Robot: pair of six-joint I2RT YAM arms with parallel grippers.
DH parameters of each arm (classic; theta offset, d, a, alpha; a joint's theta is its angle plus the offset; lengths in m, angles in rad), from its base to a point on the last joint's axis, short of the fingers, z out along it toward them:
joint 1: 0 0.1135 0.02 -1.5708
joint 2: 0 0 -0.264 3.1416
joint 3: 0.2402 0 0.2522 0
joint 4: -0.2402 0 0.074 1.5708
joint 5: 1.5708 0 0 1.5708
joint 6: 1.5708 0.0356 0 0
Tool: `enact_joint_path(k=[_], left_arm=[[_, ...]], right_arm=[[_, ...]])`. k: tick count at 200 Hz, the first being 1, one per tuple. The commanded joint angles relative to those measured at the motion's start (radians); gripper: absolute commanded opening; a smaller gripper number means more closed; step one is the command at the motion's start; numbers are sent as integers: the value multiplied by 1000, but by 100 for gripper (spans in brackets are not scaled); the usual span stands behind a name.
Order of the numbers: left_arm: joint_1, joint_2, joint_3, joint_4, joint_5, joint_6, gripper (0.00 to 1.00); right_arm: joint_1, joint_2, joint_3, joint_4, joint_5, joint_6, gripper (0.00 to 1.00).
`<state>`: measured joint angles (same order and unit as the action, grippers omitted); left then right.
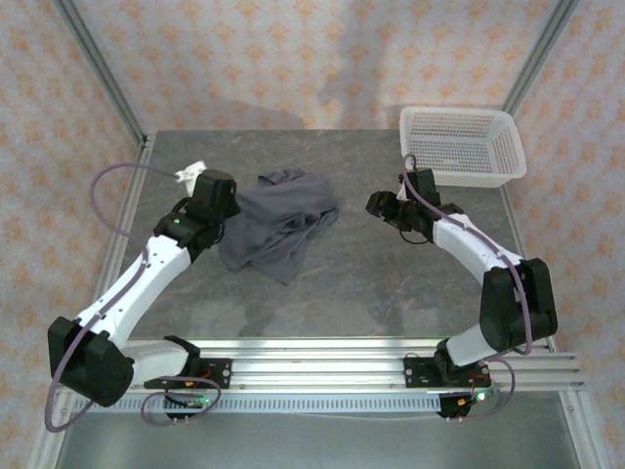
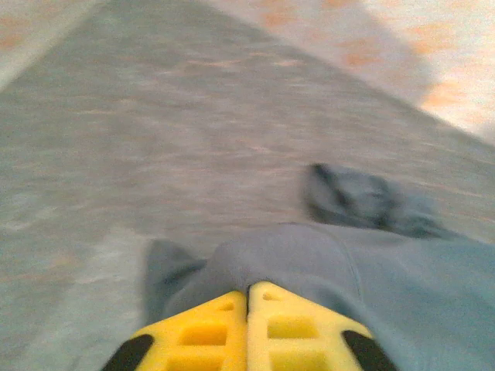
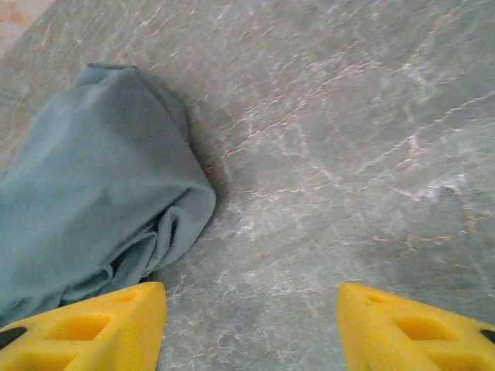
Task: Fold the inside-out t-shirt
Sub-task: Flatten out the T-shirt at the center of the table.
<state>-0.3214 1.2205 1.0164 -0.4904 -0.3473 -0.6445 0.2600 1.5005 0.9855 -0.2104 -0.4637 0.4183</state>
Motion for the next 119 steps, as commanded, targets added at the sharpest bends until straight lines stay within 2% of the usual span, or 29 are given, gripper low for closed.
enact_joint_path(k=[1, 16, 25, 36, 45, 56, 65, 84, 119], left_arm=[[7, 19, -74, -150, -237, -61, 28], [8, -39, -85, -151, -293, -61, 43], [7, -72, -86, -111, -249, -23, 47], [5, -88, -88, -28, -72, 59, 48], [-9, -74, -81, 21, 91, 75, 49], [-50, -13, -67, 73, 294, 95, 48], [-98, 60, -46, 102, 399, 142, 49], [-182, 245, 50, 57, 384, 215, 55], [-187, 452, 145, 70, 305, 309, 67]], right_arm=[[24, 58, 36, 38, -61, -4, 59], [42, 75, 49, 42, -69, -13, 60], [54, 84, 57, 38, -69, -32, 60], [70, 95, 70, 33, -70, -54, 60], [75, 107, 79, 35, -71, -61, 60], [74, 125, 93, 40, -69, -53, 60], [75, 141, 107, 39, -66, -43, 60], [76, 162, 119, 59, -76, -15, 60], [80, 153, 117, 57, -100, -23, 60]])
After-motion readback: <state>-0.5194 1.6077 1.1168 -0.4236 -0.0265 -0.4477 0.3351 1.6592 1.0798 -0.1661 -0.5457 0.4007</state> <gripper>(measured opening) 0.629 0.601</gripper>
